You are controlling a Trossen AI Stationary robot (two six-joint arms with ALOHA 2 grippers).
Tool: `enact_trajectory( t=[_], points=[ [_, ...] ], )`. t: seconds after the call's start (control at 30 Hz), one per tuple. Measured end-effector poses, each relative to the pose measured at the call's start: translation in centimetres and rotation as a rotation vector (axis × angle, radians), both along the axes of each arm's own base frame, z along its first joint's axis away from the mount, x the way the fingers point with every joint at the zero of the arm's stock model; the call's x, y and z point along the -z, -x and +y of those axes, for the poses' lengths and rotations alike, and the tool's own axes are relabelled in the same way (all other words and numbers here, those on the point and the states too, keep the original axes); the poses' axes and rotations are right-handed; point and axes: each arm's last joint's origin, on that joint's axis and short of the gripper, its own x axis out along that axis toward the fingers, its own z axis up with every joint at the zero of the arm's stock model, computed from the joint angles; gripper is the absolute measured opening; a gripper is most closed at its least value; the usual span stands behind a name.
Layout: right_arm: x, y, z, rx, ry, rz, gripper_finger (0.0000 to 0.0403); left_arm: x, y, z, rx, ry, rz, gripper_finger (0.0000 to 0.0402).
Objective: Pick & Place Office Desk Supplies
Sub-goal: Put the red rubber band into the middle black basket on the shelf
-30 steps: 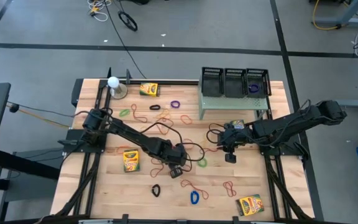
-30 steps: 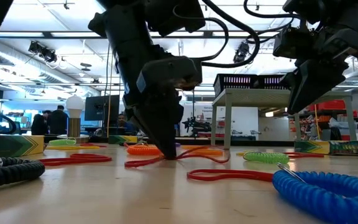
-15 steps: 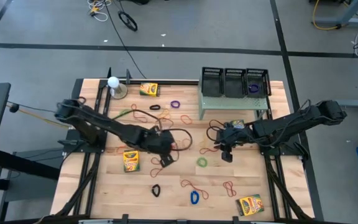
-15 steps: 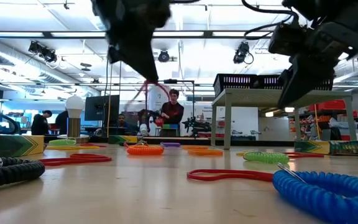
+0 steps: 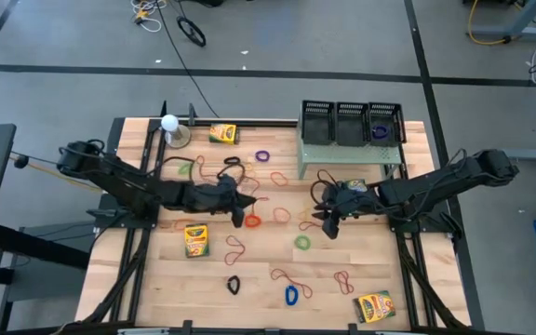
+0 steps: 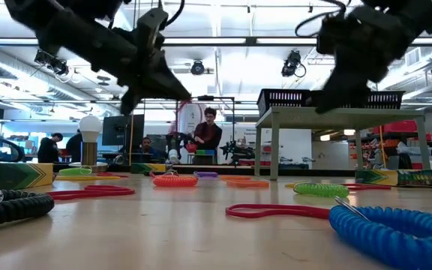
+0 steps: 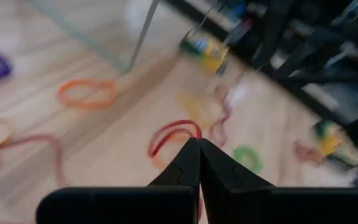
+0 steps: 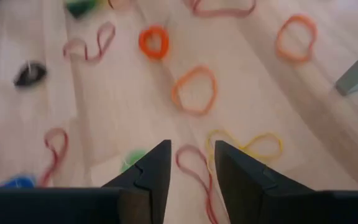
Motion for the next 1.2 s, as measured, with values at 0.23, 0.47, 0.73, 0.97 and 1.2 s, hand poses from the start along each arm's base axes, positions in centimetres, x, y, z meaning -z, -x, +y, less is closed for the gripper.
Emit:
enact_trajectory(
  t=[0.23,0.47,0.73,0.97,1.2],
  points=[
    [-3.6,-1.0,0.9,0.123,-0.006,-0.121,0.0137,-1.0,-0.3,2.0,0.052,-0.085,-0.134,0.0002],
    [-6.0,-3.7,1.5,0.121,0.036,-0.135,0.0199,-1.5,-0.5,4.1,0.149,-0.121,-0.176,0.0002],
    [-4.9,-8.6,1.0,0.100,0.352,-0.040,0.0239,-1.6,-0.5,5.1,0.203,-0.137,-0.187,0.0002],
    [-3.5,-12.3,-1.1,0.012,0.505,-0.054,0.0218,-1.6,-0.5,5.0,0.226,-0.146,-0.186,0.0002],
    [-3.3,-13.5,-2.6,-0.052,0.522,-0.067,0.0150,-1.7,-0.5,5.0,0.224,-0.148,-0.195,0.0002]
  ],
)
